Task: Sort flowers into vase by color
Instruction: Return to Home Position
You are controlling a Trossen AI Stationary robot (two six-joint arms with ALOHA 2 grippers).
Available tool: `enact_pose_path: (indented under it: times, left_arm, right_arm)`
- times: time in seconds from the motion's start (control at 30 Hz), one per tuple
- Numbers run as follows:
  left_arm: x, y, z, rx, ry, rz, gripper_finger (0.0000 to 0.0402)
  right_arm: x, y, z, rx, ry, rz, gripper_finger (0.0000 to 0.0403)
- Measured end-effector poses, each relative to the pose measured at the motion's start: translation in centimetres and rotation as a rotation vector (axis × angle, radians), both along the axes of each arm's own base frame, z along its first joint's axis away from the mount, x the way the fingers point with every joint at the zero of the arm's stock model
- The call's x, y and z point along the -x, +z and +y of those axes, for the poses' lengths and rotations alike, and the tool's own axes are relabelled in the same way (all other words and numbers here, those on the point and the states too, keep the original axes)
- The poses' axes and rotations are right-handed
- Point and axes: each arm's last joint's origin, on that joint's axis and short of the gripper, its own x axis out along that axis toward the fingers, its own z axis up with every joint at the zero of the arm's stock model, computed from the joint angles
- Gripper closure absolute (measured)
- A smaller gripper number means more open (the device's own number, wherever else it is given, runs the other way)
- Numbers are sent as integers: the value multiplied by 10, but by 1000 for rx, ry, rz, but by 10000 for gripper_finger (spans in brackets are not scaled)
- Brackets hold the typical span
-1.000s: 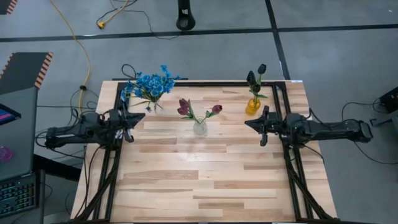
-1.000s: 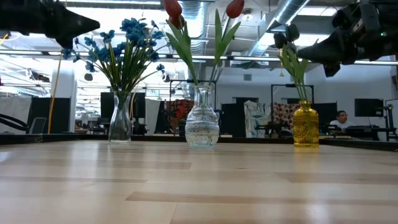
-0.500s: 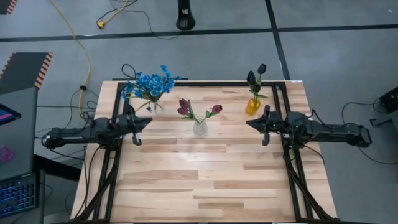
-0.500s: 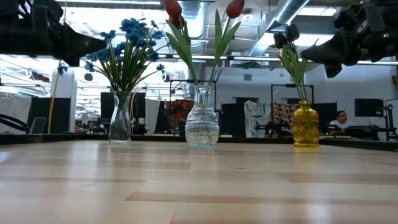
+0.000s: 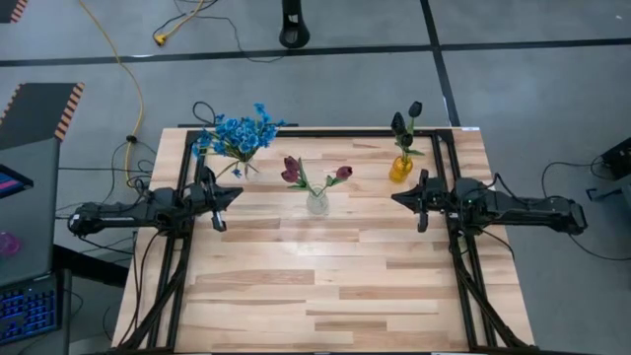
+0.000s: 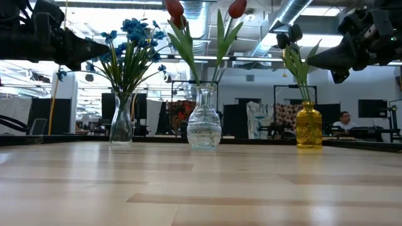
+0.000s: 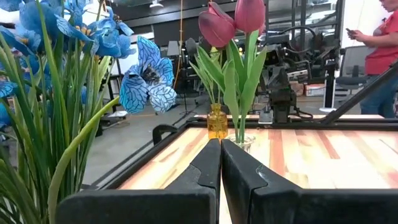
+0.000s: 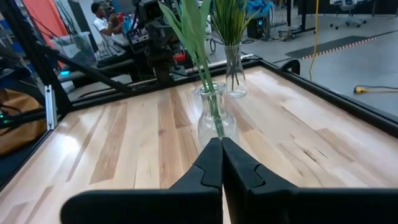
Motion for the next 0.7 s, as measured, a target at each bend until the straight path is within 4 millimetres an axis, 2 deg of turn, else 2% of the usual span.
enact_pose_path:
  times: [0.27, 0.43, 0.7]
  left_arm:
    - [0, 0, 0, -16, 2, 7, 401]
    - [0, -1, 0, -16, 2, 11, 401]
    - [0, -1, 0, -16, 3, 11, 401]
  right_arm:
    - [-1, -1, 0, -14, 1, -12, 371]
    - [-4, -26, 3, -6, 29, -109, 375]
    - [-4, -25, 3, 32, 25, -127, 370]
